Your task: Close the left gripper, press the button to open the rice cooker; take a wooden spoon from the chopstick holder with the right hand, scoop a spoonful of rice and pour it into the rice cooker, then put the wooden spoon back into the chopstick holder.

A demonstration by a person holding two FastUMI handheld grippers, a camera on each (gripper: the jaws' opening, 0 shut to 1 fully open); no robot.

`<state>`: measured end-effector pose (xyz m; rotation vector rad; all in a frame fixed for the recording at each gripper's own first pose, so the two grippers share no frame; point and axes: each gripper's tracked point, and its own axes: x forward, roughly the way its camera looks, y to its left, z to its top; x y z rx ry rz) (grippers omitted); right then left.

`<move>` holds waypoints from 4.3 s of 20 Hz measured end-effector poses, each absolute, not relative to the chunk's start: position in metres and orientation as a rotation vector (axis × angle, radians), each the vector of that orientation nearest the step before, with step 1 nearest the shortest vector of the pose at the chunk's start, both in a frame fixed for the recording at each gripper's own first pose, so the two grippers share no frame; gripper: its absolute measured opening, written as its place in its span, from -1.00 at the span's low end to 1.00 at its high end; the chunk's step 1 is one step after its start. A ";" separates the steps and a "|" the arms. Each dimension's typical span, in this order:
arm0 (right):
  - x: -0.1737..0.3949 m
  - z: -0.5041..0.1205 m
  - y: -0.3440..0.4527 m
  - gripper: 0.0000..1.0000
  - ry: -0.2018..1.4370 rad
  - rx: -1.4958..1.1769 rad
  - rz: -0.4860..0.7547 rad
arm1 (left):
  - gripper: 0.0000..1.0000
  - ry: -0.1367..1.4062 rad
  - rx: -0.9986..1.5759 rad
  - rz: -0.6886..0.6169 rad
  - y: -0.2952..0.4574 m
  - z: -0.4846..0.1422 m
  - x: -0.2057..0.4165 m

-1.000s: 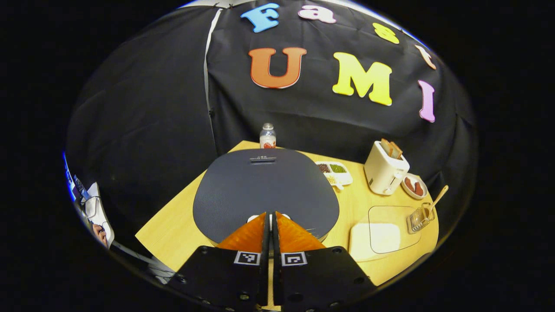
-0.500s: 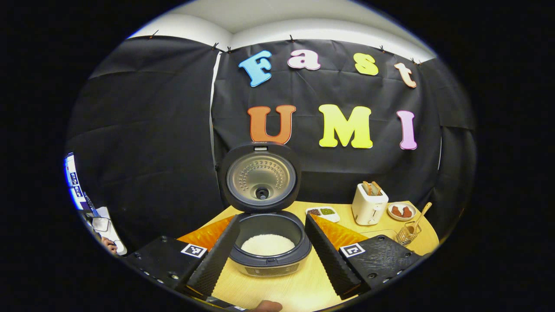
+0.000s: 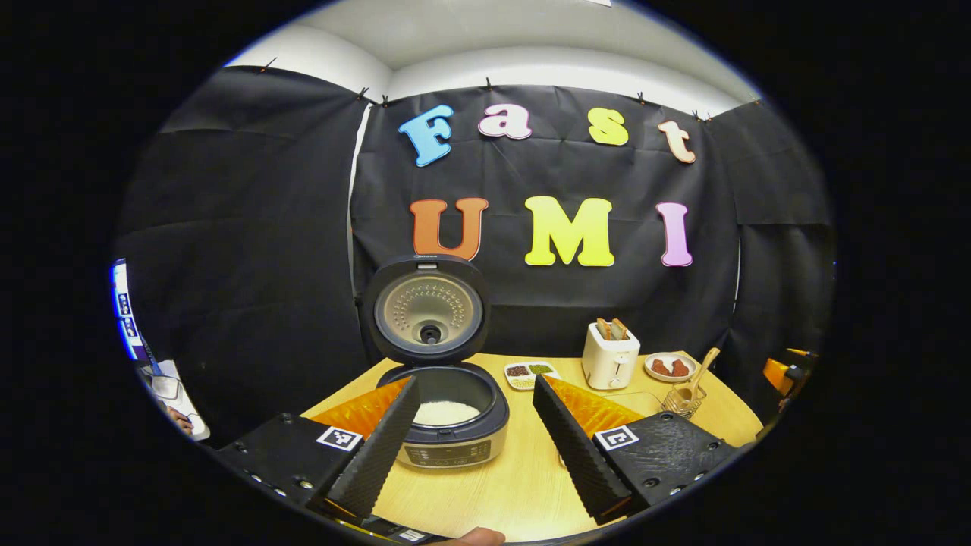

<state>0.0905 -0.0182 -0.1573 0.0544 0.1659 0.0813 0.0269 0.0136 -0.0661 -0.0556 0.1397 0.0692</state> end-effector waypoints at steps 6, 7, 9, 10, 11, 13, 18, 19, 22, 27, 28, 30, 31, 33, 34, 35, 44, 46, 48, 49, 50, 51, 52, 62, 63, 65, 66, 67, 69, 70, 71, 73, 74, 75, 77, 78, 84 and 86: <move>0.156 -0.182 -0.012 1.00 0.190 0.155 0.094 | 0.92 0.095 -0.022 0.057 0.005 -0.078 0.010; 0.169 -0.186 -0.010 1.00 0.191 0.178 0.098 | 0.92 0.091 -0.016 0.062 0.005 -0.082 0.007; 0.197 -0.206 -0.006 1.00 0.230 0.197 0.101 | 0.92 0.074 -0.013 0.059 -0.001 -0.085 0.004; 0.209 -0.214 -0.006 1.00 0.254 0.207 0.092 | 0.92 0.067 -0.011 0.047 -0.004 -0.087 0.002; 0.222 -0.220 -0.008 1.00 0.260 0.221 0.087 | 0.92 0.060 -0.003 0.032 -0.008 -0.090 0.000; 0.251 -0.229 -0.005 1.00 0.252 0.217 0.086 | 0.92 0.046 0.028 0.028 -0.007 -0.093 0.000; 0.301 -0.250 0.001 1.00 0.297 0.173 0.077 | 0.92 0.052 0.044 0.038 -0.003 -0.103 0.000; 0.311 -0.255 -0.002 1.00 0.307 0.163 0.055 | 0.91 0.055 0.028 0.031 -0.004 -0.105 0.001; 0.334 -0.257 -0.006 0.67 0.303 0.135 0.052 | 0.92 0.073 0.011 0.019 0.002 -0.117 0.009; 0.341 -0.264 -0.001 0.53 0.339 0.231 0.089 | 0.92 0.085 0.056 0.032 0.012 -0.131 0.012; 0.341 -0.267 0.005 0.27 0.354 0.253 0.107 | 0.92 0.079 0.066 0.031 0.012 -0.132 0.013; 0.342 -0.275 0.016 -0.02 0.392 0.326 0.144 | 0.92 0.088 0.076 0.040 0.018 -0.139 0.014; 0.341 -0.282 0.017 -0.10 0.412 0.338 0.144 | 0.92 0.092 0.075 0.042 0.020 -0.141 0.011; 0.341 -0.285 0.015 -0.39 0.407 0.345 0.136 | 0.92 0.099 0.073 0.048 0.025 -0.144 0.007; 0.338 -0.280 0.018 -0.55 0.406 0.355 0.150 | 0.92 0.101 0.071 0.058 0.030 -0.144 0.005; 0.331 -0.273 0.021 -0.60 0.405 0.364 0.164 | 0.92 0.101 0.064 0.064 0.033 -0.145 0.002; 0.288 -0.185 0.007 -0.75 0.218 0.238 0.104 | 0.92 0.066 0.052 0.051 0.033 -0.129 -0.027; 0.272 -0.159 0.015 -0.75 0.171 0.186 0.108 | 0.92 0.063 0.053 0.050 0.035 -0.127 -0.034; 0.256 -0.142 0.028 -0.75 0.147 0.153 0.124 | 0.91 0.069 0.026 0.035 0.030 -0.127 -0.037; 0.248 -0.134 0.035 -0.75 0.136 0.135 0.132 | 0.92 0.068 0.017 0.020 0.026 -0.126 -0.039; 0.242 -0.128 0.042 -0.77 0.129 0.112 0.126 | 0.92 0.062 0.018 0.003 0.025 -0.126 -0.041; 0.237 -0.124 0.047 -0.77 0.120 0.089 0.117 | 0.92 0.057 0.024 -0.018 0.020 -0.125 -0.044; 0.230 -0.116 0.058 -0.80 0.100 0.068 0.127 | 0.92 0.055 0.028 -0.030 0.017 -0.125 -0.045; 0.208 -0.142 0.180 -0.91 0.101 0.016 0.223 | 0.92 0.057 -0.001 -0.059 0.017 -0.123 -0.063; 0.209 -0.152 0.187 -0.86 0.114 0.022 0.226 | 0.92 0.063 0.000 -0.066 0.015 -0.125 -0.064; 0.212 -0.171 0.198 -0.82 0.136 0.019 0.224 | 0.92 0.062 0.003 -0.065 0.015 -0.127 -0.065; 0.215 -0.180 0.202 -0.82 0.147 0.019 0.215 | 0.92 0.062 0.004 -0.067 0.014 -0.128 -0.065; 0.216 -0.191 0.208 -0.82 0.163 0.022 0.210 | 0.92 0.060 0.005 -0.071 0.012 -0.130 -0.063; 0.219 -0.212 0.217 -0.82 0.183 0.017 0.197 | 0.92 0.058 0.002 -0.076 0.008 -0.132 -0.062; 0.221 -0.222 0.218 -0.82 0.189 0.000 0.182 | 0.92 0.063 -0.003 -0.081 0.006 -0.134 -0.061; 0.223 -0.229 0.218 -0.82 0.187 -0.022 0.164 | 0.92 0.068 -0.006 -0.089 0.004 -0.137 -0.061; 0.226 -0.236 0.216 -0.82 0.158 -0.087 0.126 | 0.92 0.069 -0.010 -0.087 0.006 -0.139 -0.059; 0.227 -0.240 0.216 -0.82 0.153 -0.111 0.105 | 0.92 0.069 -0.016 -0.087 0.006 -0.142 -0.056; 0.225 -0.251 0.217 -0.82 0.167 -0.121 0.095 | 0.92 0.070 -0.025 -0.090 0.005 -0.142 -0.056; 0.220 -0.257 0.218 -0.81 0.180 -0.098 0.091 | 0.92 0.083 -0.048 -0.094 0.008 -0.147 -0.052; 0.218 -0.262 0.221 -0.82 0.207 -0.052 0.094 | 0.92 0.095 -0.058 -0.094 0.008 -0.150 -0.051; 0.197 -0.269 0.250 -0.81 0.324 0.143 0.208 | 0.92 0.107 -0.058 -0.117 0.004 -0.154 -0.050; 0.195 -0.271 0.260 -0.82 0.372 0.225 0.253 | 0.92 0.101 -0.054 -0.126 0.002 -0.153 -0.050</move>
